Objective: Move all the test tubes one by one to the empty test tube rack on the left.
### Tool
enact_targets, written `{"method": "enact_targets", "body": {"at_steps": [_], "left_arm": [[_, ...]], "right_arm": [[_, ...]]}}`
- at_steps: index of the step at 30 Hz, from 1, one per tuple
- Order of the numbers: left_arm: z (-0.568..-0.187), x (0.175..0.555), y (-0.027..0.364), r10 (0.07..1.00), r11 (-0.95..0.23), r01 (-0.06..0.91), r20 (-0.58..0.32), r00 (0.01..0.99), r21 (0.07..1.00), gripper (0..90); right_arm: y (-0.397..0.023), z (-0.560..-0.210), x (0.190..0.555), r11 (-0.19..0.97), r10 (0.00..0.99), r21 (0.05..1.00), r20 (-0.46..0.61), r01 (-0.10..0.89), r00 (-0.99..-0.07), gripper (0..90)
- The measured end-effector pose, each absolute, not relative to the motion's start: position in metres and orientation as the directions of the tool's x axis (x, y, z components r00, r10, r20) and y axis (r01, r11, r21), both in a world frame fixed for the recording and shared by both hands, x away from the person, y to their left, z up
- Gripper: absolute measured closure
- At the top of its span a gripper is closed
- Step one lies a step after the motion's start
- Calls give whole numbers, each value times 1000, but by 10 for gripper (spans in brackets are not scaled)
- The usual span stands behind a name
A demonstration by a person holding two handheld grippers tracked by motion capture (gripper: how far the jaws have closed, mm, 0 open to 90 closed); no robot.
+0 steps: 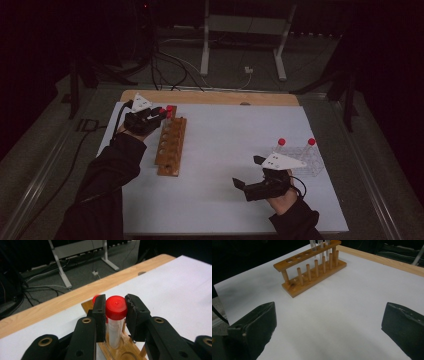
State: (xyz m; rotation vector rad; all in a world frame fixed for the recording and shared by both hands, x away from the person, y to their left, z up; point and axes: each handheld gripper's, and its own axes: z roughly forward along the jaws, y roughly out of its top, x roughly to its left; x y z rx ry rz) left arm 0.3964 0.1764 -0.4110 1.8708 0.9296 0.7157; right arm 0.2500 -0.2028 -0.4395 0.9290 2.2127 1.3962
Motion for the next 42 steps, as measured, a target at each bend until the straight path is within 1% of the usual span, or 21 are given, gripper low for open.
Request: {"method": "enact_targets", "body": {"at_steps": [16, 20, 25, 29, 30, 33, 38, 40, 42], "left_arm": [[-442, 403, 174, 835, -307, 365, 65, 546, 879, 719], [-443, 402, 175, 836, -304, 367, 62, 545, 879, 718], [-441, 402, 173, 825, -337, 362, 87, 558, 869, 715], [-440, 402, 173, 826, -337, 374, 81, 558, 864, 702], [-439, 401, 173, 827, -339, 372, 85, 556, 864, 689], [-436, 398, 173, 835, -336, 381, 86, 543, 861, 551], [-427, 387, 174, 820, -331, 376, 67, 568, 866, 383], [-423, 382, 175, 813, -324, 372, 55, 580, 870, 285], [-420, 375, 177, 809, -319, 369, 48, 585, 873, 168]], "right_arm": [[-206, -439, 250, 285, 697, 898, 45, 334, -716, 0], [-206, -439, 250, 286, 697, 899, 43, 332, -716, 0], [-207, -438, 250, 283, 695, 900, 46, 332, -717, 0], [-207, -437, 250, 282, 696, 901, 46, 331, -717, 0], [-207, -437, 250, 281, 696, 901, 46, 330, -717, 0], [-208, -435, 249, 278, 696, 903, 47, 328, -717, 0], [-210, -433, 249, 276, 699, 905, 43, 325, -714, 0], [-212, -432, 249, 274, 701, 906, 42, 322, -712, 0], [-215, -430, 249, 266, 708, 908, 43, 323, -705, 0]]}}
